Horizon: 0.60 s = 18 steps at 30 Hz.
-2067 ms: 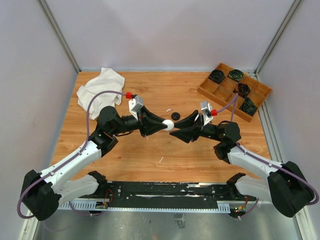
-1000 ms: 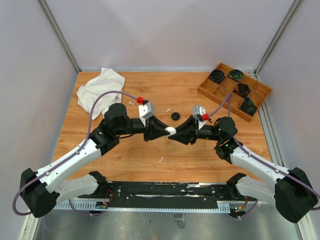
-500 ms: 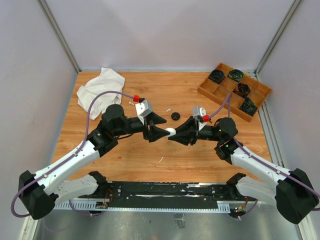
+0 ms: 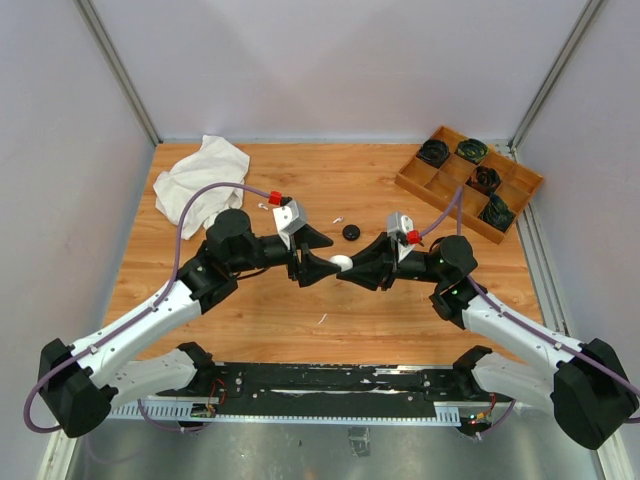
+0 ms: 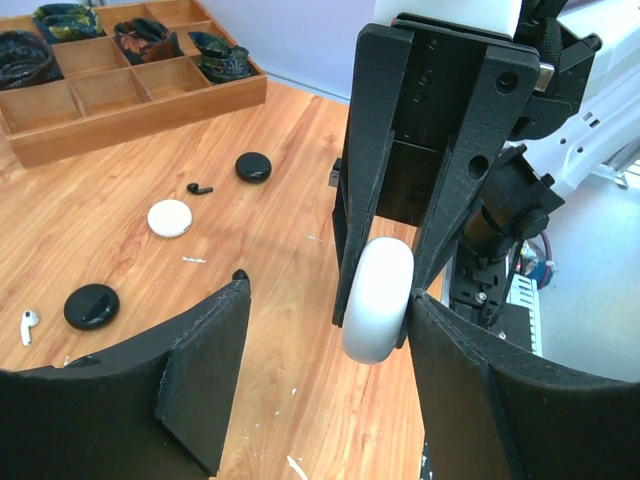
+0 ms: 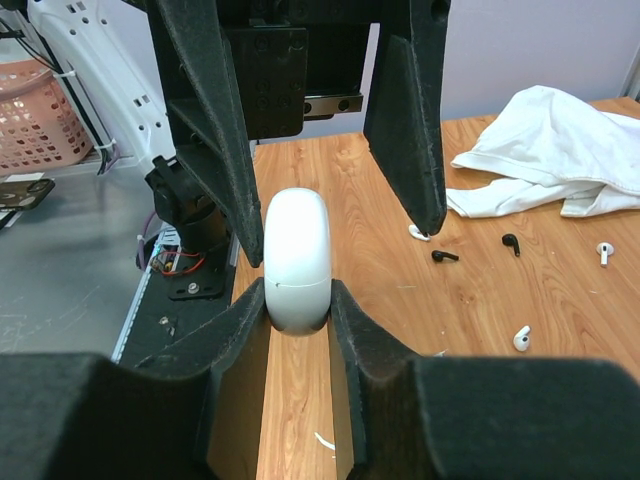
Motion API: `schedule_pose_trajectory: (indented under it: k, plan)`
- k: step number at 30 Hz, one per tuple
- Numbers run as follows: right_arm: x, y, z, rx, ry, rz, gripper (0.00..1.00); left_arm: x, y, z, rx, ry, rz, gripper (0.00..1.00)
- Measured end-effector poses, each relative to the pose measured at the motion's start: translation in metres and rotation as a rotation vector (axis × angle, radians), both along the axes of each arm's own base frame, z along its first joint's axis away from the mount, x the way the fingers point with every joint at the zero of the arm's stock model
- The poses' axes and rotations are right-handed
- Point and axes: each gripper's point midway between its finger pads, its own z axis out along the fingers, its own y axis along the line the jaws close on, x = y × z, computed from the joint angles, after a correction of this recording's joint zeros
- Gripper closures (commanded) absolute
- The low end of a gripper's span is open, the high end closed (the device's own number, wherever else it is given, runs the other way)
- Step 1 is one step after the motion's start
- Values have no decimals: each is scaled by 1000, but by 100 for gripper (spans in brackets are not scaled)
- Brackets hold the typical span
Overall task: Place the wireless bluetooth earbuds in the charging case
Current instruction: Open the charging case.
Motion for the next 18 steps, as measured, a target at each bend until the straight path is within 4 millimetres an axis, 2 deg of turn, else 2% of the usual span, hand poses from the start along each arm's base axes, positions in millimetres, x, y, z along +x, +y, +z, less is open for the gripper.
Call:
schedule_pose_trajectory:
  k: [10,18]
  plan:
    - [1,0,1,4,-4,-8,99,2,1,1,-13,44,26,30]
    - [2,0,1,4,-8,-8,99,11,6,9,-42,81,59,28]
